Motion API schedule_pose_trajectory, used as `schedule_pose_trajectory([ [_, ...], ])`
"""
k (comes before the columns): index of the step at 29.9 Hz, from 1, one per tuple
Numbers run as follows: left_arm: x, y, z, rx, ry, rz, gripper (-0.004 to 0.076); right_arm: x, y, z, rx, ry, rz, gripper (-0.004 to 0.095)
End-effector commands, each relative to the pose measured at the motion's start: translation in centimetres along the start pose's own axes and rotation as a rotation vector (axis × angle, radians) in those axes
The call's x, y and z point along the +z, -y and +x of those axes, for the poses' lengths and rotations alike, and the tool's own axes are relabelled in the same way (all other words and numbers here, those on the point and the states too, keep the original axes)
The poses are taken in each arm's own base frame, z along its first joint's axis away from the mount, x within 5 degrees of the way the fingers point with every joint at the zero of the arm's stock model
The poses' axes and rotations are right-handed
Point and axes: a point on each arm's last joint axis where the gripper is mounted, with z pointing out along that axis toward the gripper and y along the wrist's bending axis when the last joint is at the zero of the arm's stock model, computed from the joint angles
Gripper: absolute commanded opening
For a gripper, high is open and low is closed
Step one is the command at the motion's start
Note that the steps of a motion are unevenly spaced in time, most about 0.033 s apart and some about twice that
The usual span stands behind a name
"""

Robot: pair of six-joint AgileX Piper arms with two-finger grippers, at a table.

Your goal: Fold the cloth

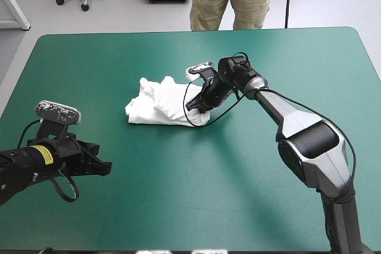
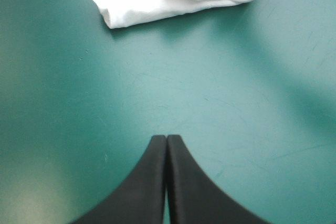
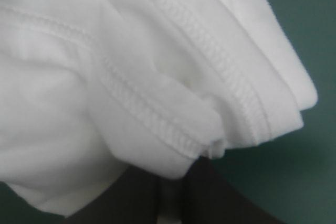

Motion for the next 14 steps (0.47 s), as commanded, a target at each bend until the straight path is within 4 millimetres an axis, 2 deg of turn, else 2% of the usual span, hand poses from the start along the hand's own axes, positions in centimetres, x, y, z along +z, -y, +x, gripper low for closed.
schedule_pose_trajectory([
  [1,-0.8,0.2,-0.7,-0.016,0.076,0.017,-0.0009,-6.3,0.6,0.2,-0.033,0.067,0.080,-0.0017],
  [4,-0.8,0.2,-0.7,-0.016,0.076,0.017,-0.0009,-8.4,1.6,1.3,-0.008,0.087,0.101,-0.0017],
  [9,-0.8,0.2,-0.7,-0.015,0.076,0.017,-0.0009,-11.2,4.3,4.5,0.054,0.098,0.173,-0.0017],
  [14,-0.8,0.2,-0.7,-0.015,0.076,0.017,-0.0009,-13.4,8.4,9.0,0.155,0.094,0.323,-0.0017],
])
